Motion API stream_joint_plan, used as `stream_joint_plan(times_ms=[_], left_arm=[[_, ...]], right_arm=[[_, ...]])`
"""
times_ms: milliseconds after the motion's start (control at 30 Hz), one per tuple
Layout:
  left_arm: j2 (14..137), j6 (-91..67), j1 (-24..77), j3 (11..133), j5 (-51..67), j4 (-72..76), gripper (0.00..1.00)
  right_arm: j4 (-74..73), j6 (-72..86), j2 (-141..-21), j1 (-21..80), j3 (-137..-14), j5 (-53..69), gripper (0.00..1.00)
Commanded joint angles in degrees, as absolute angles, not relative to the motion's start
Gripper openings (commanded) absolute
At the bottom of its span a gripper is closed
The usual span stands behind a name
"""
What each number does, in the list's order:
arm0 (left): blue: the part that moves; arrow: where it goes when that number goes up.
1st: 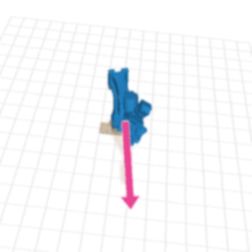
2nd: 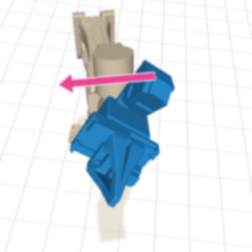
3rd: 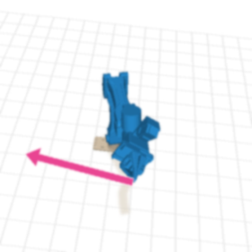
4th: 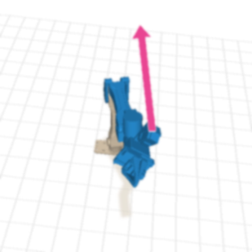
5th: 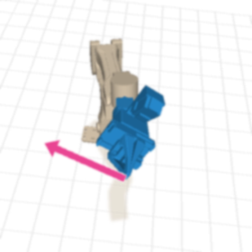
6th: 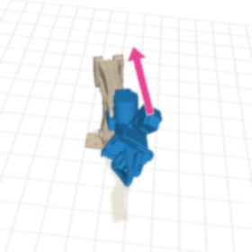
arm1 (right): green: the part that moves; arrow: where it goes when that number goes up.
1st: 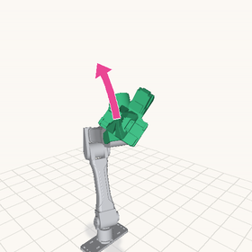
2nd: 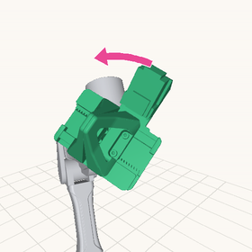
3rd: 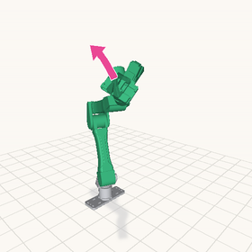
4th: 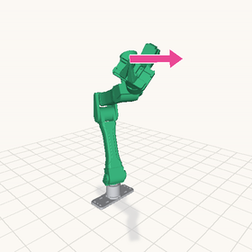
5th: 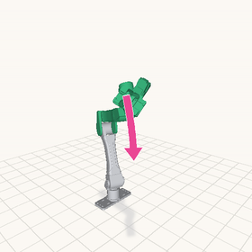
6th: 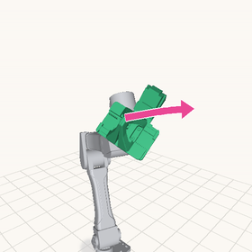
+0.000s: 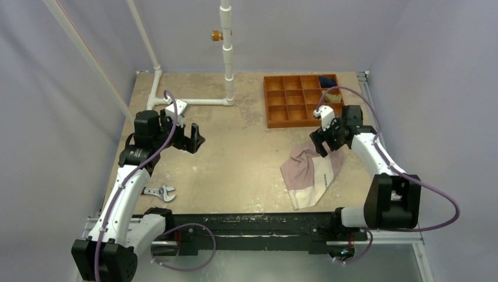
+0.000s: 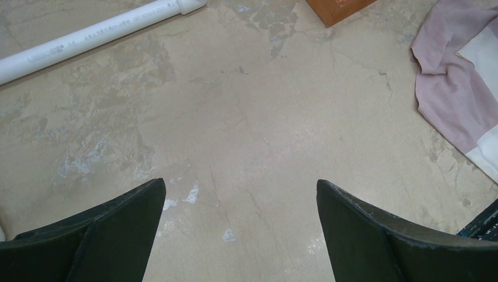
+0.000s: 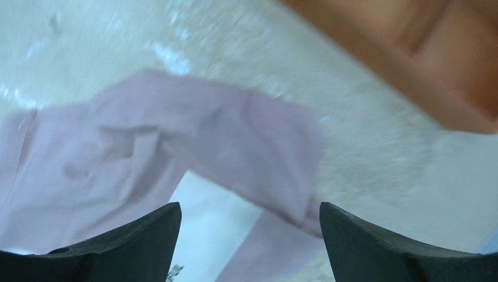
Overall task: Roll the underwear
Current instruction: Move the underwear to the center of the board.
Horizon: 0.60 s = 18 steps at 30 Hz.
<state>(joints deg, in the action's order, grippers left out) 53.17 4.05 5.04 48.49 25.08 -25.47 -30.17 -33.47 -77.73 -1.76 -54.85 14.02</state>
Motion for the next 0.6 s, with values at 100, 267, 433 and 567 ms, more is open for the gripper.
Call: stream_joint_plan(times_ms=[100, 267, 433, 567], left_arm=[[55.0, 5.3, 5.4, 50.0, 22.5, -24.5, 1.0], [57.6, 6.1, 5.3, 50.7, 20.9, -24.6, 1.0], [58.9, 7.1, 5.3, 50.5, 18.9, -24.5, 1.0], [59.4, 7.1, 5.3, 50.9, 18.7, -24.8, 1.0]], right_arm=[[-27.1, -40.2, -82.4, 5.7, -48.9, 15.6, 0.87], [-25.3, -41.4, -90.0, 10.5, -50.5, 14.6, 0.81], [-26.5, -40.9, -98.0, 12.6, -56.1, 17.2, 0.51], [-28.1, -39.2, -100.7, 18.3, -60.9, 19.4, 0.18]])
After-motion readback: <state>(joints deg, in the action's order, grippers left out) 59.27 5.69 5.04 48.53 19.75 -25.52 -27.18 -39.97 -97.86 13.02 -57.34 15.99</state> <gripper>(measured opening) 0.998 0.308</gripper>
